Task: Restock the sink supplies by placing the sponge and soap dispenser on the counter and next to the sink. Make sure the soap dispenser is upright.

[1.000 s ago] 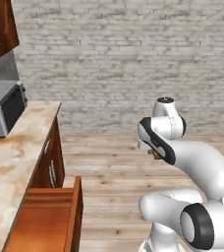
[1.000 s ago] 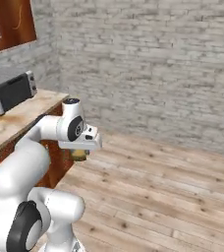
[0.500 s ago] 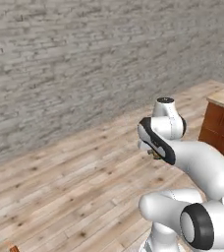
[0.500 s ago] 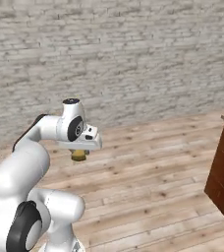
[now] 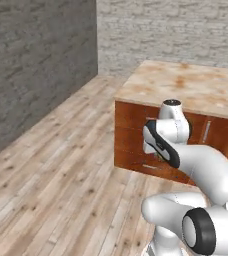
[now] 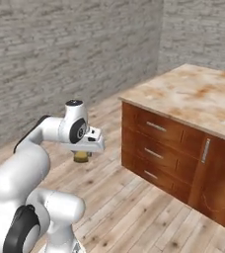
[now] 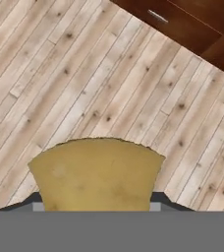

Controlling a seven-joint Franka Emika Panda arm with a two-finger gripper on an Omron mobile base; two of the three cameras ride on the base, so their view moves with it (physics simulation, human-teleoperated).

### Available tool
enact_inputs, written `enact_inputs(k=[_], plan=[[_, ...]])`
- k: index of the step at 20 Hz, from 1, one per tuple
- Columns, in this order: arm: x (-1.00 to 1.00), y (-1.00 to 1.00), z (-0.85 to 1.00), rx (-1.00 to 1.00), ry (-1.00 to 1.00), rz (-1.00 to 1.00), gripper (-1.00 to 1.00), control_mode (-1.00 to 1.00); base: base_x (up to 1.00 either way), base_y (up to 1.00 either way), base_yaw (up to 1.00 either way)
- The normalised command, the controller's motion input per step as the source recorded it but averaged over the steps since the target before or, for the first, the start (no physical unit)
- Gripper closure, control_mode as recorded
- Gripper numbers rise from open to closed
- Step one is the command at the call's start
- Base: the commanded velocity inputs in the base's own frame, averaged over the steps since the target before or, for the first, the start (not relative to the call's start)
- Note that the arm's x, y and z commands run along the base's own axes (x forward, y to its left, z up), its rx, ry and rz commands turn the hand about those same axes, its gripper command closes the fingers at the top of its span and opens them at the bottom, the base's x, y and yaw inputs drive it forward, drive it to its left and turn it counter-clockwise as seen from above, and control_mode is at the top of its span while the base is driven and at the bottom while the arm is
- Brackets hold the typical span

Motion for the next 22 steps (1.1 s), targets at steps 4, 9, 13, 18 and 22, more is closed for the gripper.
enact_inputs(k=[4, 9, 13, 18, 22], plan=[[0.0, 0.0, 0.0, 0.0, 0.0, 0.0, 1.0, 1.0, 0.79, -0.5, -0.66], [0.0, 0.0, 0.0, 0.0, 0.0, 0.0, 1.0, 1.0, 0.75, -0.59, -0.65], [0.0, 0.0, 0.0, 0.0, 0.0, 0.0, 1.0, 1.0, 0.7, -0.5, -0.67], [0.0, 0.0, 0.0, 0.0, 0.0, 0.0, 1.0, 1.0, 0.95, -0.77, -0.4], [0.0, 0.0, 0.0, 0.0, 0.0, 0.0, 1.0, 1.0, 1.0, -0.75, -0.02]])
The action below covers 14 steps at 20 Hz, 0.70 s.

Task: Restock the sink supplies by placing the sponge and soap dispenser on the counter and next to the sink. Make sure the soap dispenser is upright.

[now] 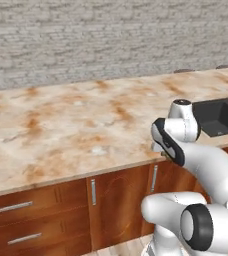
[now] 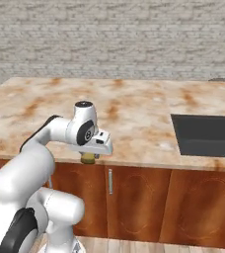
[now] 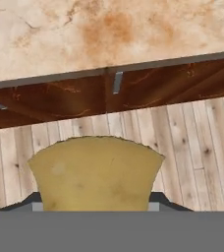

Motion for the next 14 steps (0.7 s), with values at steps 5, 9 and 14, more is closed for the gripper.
enact_inputs(k=[5, 9, 14], plan=[[0.0, 0.0, 0.0, 0.0, 0.0, 0.0, 1.0, 1.0, 0.67, -0.95, 0.07], [0.0, 0.0, 0.0, 0.0, 0.0, 0.0, 1.0, 1.0, 0.52, -0.67, 0.09], [0.6, -0.19, 0.0, 0.07, 0.07, 0.1, 1.0, -1.0, 0.33, -0.1, 0.06]])
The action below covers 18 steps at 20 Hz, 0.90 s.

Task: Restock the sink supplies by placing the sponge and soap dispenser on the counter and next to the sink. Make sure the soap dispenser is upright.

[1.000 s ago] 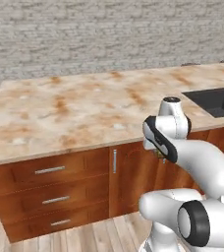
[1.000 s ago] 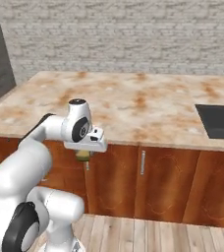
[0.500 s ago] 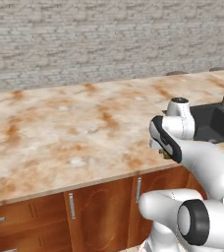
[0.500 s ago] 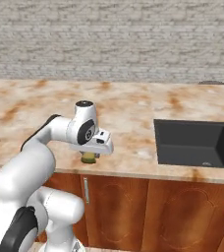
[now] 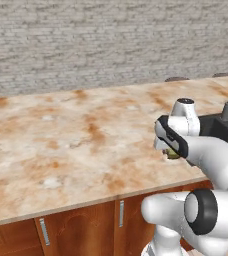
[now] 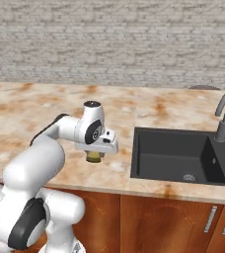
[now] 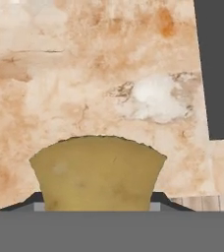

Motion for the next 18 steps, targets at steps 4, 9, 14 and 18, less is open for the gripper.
enact_inputs(k=[4, 9, 14, 18], plan=[[1.0, -0.28, -0.23, 0.02, 0.18, 0.16, 1.0, -1.0, 0.0, 0.0, 0.0], [0.99, -0.35, -0.44, 0.0, 0.09, 0.12, 1.0, -1.0, 0.0, 0.0, 0.0], [0.89, -0.12, -0.46, 0.0, 0.01, 0.11, 1.0, -1.0, 0.0, 0.0, 0.0], [0.62, 0.0, -0.59, 0.0, 0.0, 0.05, 1.0, -1.0, 0.0, 0.0, 0.0]])
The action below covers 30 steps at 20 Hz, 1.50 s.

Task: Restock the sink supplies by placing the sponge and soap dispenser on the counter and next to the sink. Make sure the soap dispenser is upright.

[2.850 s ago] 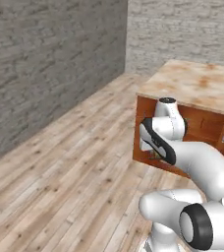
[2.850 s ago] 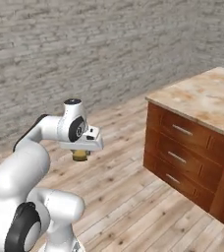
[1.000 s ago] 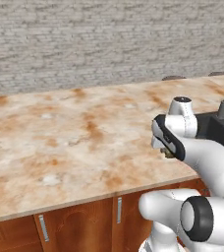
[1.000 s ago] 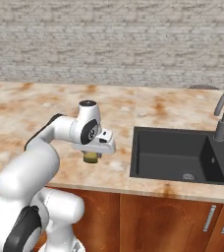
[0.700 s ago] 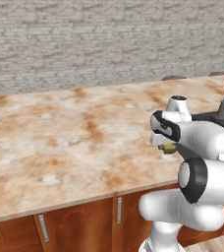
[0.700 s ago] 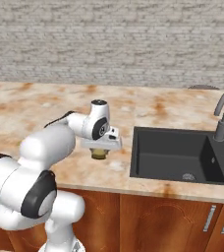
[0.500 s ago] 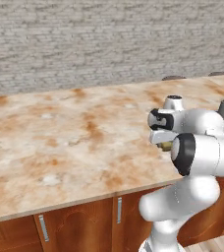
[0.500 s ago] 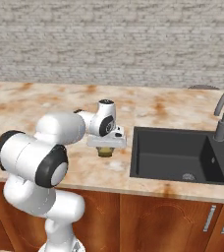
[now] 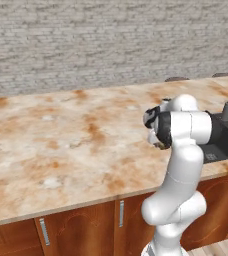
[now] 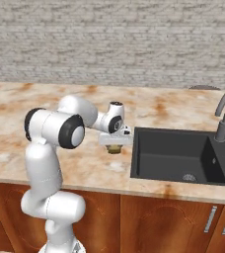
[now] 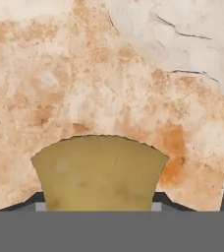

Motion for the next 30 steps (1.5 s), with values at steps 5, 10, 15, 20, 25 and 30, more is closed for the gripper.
enact_inputs(k=[5, 10, 15, 20, 25, 30], plan=[[0.23, 0.0, -0.5, 0.0, 0.0, 0.04, 1.0, -1.0, 0.0, 0.0, 0.0], [0.0, 0.0, -0.09, 0.0, -0.06, 0.0, -1.0, -1.0, 0.0, 0.0, 0.0], [0.0, 0.0, 0.22, 0.0, -0.14, 0.0, -1.0, -1.0, 0.0, 0.0, 0.0], [-0.15, 0.0, 0.67, 0.0, -0.21, -0.03, -1.0, -1.0, 0.0, 0.0, 0.0], [-0.79, 0.29, 0.76, 0.0, -0.14, -0.05, -1.0, -1.0, 0.0, 0.0, 0.0], [-1.0, 0.58, 0.46, 0.0, 0.01, -0.1, -1.0, -1.0, 0.0, 0.0, 0.0]])
